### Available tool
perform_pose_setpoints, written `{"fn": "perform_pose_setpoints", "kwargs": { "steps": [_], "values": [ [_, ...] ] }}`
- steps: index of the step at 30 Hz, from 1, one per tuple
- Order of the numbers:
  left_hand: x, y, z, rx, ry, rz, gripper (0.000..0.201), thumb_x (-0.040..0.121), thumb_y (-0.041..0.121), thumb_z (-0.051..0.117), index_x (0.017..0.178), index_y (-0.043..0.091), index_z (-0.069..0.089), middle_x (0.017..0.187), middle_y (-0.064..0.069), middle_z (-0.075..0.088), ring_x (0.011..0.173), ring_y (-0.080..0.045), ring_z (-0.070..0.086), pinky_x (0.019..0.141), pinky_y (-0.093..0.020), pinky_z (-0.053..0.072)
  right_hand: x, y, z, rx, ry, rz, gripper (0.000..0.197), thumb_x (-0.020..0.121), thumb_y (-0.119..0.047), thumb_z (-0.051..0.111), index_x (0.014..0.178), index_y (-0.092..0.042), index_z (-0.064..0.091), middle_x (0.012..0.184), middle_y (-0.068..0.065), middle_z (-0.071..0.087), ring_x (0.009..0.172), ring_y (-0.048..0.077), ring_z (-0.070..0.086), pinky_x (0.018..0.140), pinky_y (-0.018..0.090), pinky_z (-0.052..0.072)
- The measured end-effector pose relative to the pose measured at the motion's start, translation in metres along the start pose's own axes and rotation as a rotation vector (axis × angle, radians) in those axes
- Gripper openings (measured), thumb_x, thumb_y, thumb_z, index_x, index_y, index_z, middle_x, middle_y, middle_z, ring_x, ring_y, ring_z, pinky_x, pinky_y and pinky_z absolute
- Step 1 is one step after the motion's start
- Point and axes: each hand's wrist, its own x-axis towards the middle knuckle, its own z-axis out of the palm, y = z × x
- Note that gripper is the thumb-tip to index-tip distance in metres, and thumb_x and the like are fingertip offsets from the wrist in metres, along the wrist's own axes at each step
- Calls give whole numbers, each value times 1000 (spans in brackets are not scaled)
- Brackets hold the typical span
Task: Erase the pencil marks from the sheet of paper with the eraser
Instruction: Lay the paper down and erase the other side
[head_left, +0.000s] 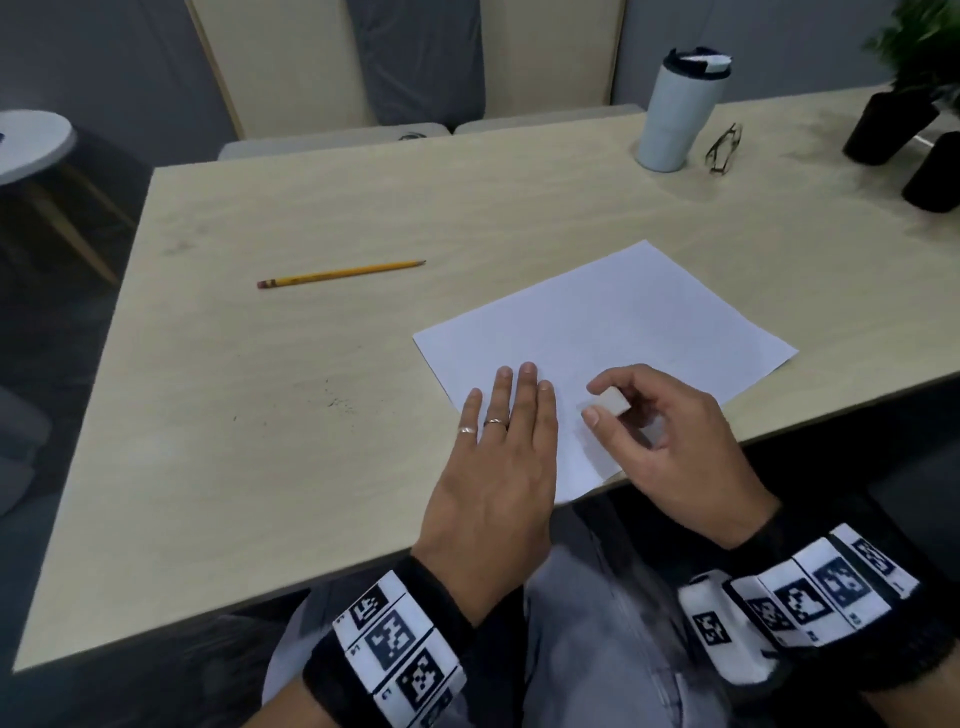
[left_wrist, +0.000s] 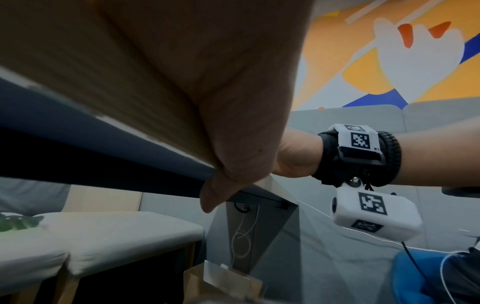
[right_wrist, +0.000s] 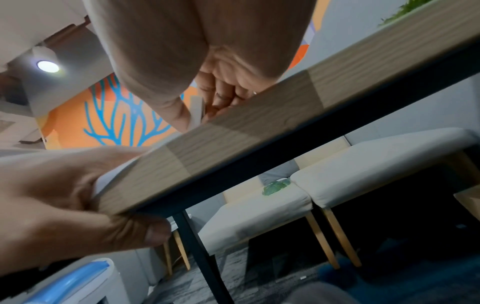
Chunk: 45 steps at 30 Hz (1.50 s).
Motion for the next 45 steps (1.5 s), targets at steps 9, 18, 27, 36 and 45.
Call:
{"fn": "perform_pose_setpoints", "kwargs": {
  "steps": [9, 18, 27, 36, 45],
  "values": [
    [0, -2, -3, -27, -53, -8, 98, 95, 35, 50, 164, -2, -10, 172, -24, -17, 160, -40, -15, 129, -57, 6, 4, 12, -16, 67, 29, 65, 25, 95, -23, 80, 118, -23, 72, 98, -5, 70, 80, 17, 68, 79, 16, 52],
    [5, -1, -5, -28, -68, -21, 101, 95, 40, 48, 163, 0, -14, 171, -21, -23, 160, -37, -20, 130, -56, 0, -2, 3, -2, -61, -93, -103, 18, 94, -18, 83, 109, -18, 75, 92, -19, 63, 81, 10, 64, 79, 14, 46],
    [4, 6, -11, -78, -103, -13, 92, 82, 35, 8, 157, -6, -25, 165, -28, -33, 156, -44, -26, 128, -60, -2, 14, 9, -20, -236, -58, -123, 6, 93, -23, 77, 94, -17, 77, 73, -6, 59, 75, 19, 56, 71, 36, 49],
    [5, 5, -9, -107, -90, -29, 89, 73, 14, -5, 157, -12, -20, 164, -34, -29, 157, -46, -22, 129, -58, 4, 18, 10, -24, -225, -169, -129, 2, 99, -19, 76, 97, -19, 77, 78, -7, 61, 80, 20, 57, 73, 40, 49],
    [7, 6, -9, -89, -127, -68, 90, 72, 13, -3, 157, -13, -16, 165, -36, -24, 157, -48, -18, 129, -58, 7, 23, 11, -21, -282, -131, -139, 8, 95, -25, 73, 94, -18, 77, 76, -6, 59, 78, 21, 51, 70, 40, 48]
  ]
}}
